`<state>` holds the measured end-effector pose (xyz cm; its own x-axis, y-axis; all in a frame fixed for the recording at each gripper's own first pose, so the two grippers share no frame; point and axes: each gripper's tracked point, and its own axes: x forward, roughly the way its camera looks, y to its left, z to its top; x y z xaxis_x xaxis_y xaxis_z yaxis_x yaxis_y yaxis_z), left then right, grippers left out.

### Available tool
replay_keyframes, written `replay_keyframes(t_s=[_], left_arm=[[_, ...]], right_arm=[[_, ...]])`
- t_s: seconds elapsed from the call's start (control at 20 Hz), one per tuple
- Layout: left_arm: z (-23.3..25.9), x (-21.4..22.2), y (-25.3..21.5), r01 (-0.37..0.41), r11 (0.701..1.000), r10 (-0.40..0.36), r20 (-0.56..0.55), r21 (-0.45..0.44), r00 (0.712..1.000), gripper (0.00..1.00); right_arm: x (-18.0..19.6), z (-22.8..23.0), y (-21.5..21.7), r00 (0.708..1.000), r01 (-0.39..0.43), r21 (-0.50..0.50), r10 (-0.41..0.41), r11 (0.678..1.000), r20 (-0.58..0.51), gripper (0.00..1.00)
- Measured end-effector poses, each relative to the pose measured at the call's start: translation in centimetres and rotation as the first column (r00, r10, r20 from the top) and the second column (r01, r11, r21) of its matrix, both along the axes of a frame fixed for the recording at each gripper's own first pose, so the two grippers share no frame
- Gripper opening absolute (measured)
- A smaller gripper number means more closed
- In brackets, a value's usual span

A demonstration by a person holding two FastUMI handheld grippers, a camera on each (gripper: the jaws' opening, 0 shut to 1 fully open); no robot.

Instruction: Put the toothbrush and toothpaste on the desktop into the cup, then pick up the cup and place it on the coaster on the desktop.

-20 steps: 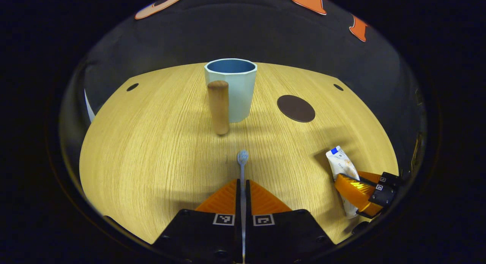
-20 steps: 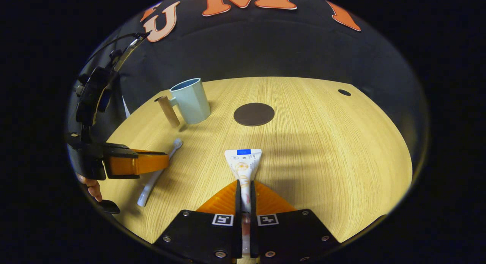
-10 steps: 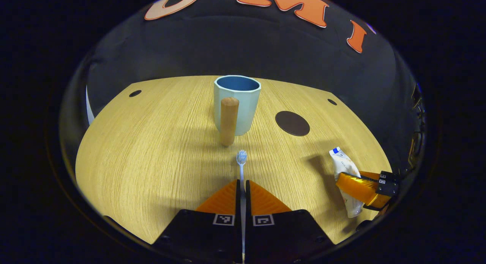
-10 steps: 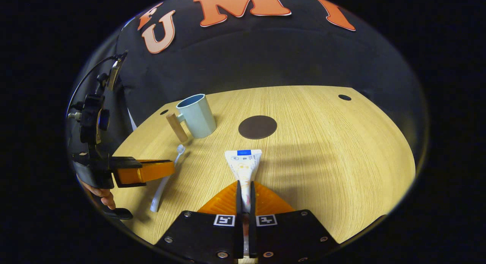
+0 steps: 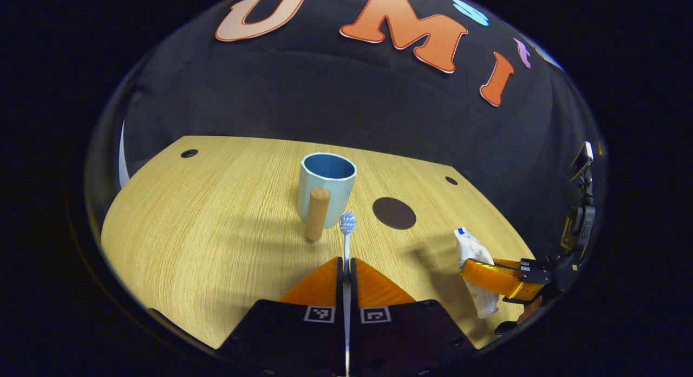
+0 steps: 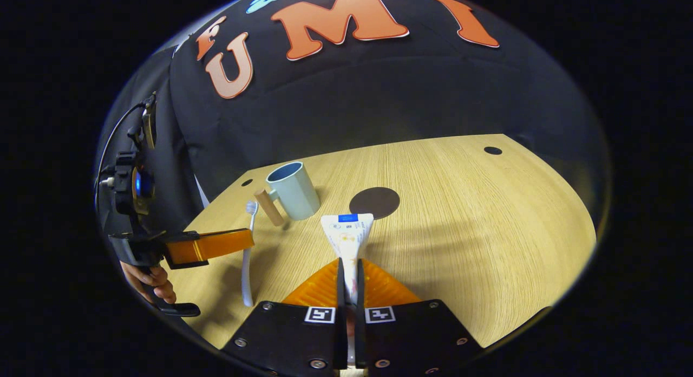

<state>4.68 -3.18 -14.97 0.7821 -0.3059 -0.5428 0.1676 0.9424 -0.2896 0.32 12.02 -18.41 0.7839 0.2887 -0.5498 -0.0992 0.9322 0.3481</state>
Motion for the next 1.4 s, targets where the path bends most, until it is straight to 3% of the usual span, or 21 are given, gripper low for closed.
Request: replay_keyframes(t_s=[0.2,0.55,1.0,1.4], left_arm=[[1.0,0.0,0.7,0.004,0.998,-0.002,0.020,-0.064,1.000,0.03],[3.5,0.3,1.6,0.018,0.995,-0.005,0.123,-0.098,0.992,0.03],[7.7,1.5,2.8,0.009,0.996,0.013,0.239,-0.091,0.971,0.03],[12.4,5.8,2.9,0.009,0.998,0.012,0.294,-0.070,0.956,0.03]], right_arm=[[0.1,0.0,-0.2,1.000,0.011,0.005,-0.011,1.000,0.000,0.06],[0.3,1.2,0.4,0.999,-0.004,0.039,0.002,0.999,0.042,0.06],[1.1,2.9,-0.3,0.996,0.033,0.077,-0.040,0.996,0.085,0.06],[2.2,4.4,-2.2,0.990,0.067,0.091,-0.078,0.994,0.121,0.05]])
